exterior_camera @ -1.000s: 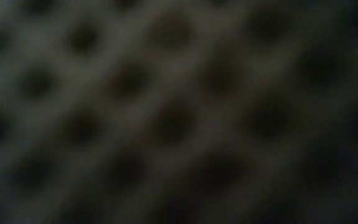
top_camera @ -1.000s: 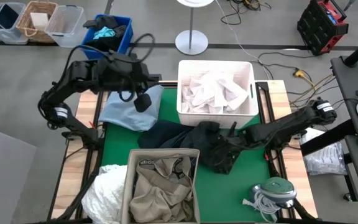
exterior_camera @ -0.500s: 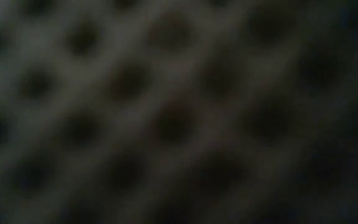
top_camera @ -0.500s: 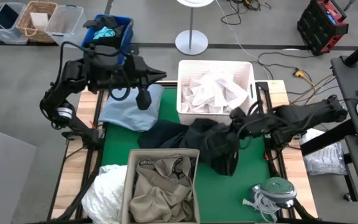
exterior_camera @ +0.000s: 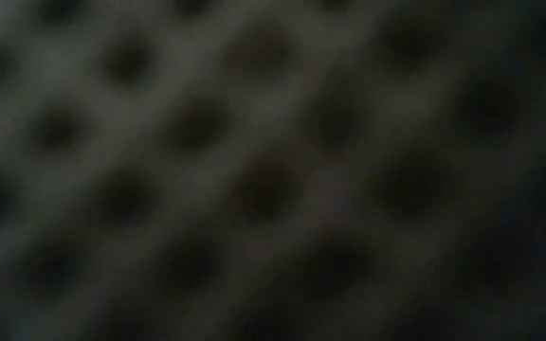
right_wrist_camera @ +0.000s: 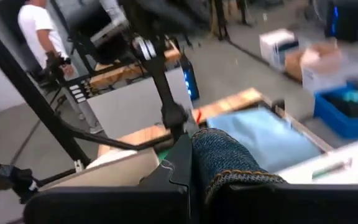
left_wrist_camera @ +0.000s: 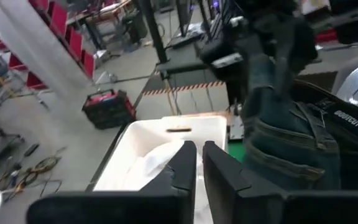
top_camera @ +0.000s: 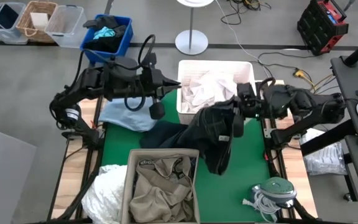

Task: Sort clothes
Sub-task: Put the blue pants into the gray laundry organizer

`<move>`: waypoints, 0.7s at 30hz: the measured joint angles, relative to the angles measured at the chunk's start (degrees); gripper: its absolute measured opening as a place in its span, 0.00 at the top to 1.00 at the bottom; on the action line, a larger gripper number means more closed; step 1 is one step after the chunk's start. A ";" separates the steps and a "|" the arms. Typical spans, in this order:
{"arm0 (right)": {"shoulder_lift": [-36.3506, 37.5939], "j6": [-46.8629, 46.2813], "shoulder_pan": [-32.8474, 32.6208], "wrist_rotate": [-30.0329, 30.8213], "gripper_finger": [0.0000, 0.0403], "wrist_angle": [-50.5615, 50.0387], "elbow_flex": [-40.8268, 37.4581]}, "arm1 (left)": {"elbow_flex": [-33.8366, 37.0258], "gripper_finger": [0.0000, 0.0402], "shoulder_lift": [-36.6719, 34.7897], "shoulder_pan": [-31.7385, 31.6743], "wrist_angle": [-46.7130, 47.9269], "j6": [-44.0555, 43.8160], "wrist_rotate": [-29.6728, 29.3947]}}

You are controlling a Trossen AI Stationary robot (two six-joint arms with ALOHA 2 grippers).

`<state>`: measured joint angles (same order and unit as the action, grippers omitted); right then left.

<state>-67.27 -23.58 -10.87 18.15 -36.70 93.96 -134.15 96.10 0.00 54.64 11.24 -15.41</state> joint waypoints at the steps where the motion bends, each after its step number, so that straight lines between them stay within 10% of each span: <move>1: -0.77 1.67 0.14 -0.08 0.98 0.13 1.56 | 0.00 0.95 0.10 0.42 -0.40 -0.26 0.42; 11: -9.95 20.52 0.17 -4.42 0.98 -0.37 20.42 | 0.00 0.62 0.10 0.61 -7.33 -7.37 23.66; 21: -21.05 32.97 0.62 -11.08 0.98 -9.92 37.05 | 0.04 0.33 2.11 0.12 -8.71 -7.36 23.89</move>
<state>-88.32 9.39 -10.25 7.06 -46.62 131.02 -134.10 98.21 0.12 45.93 3.88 8.48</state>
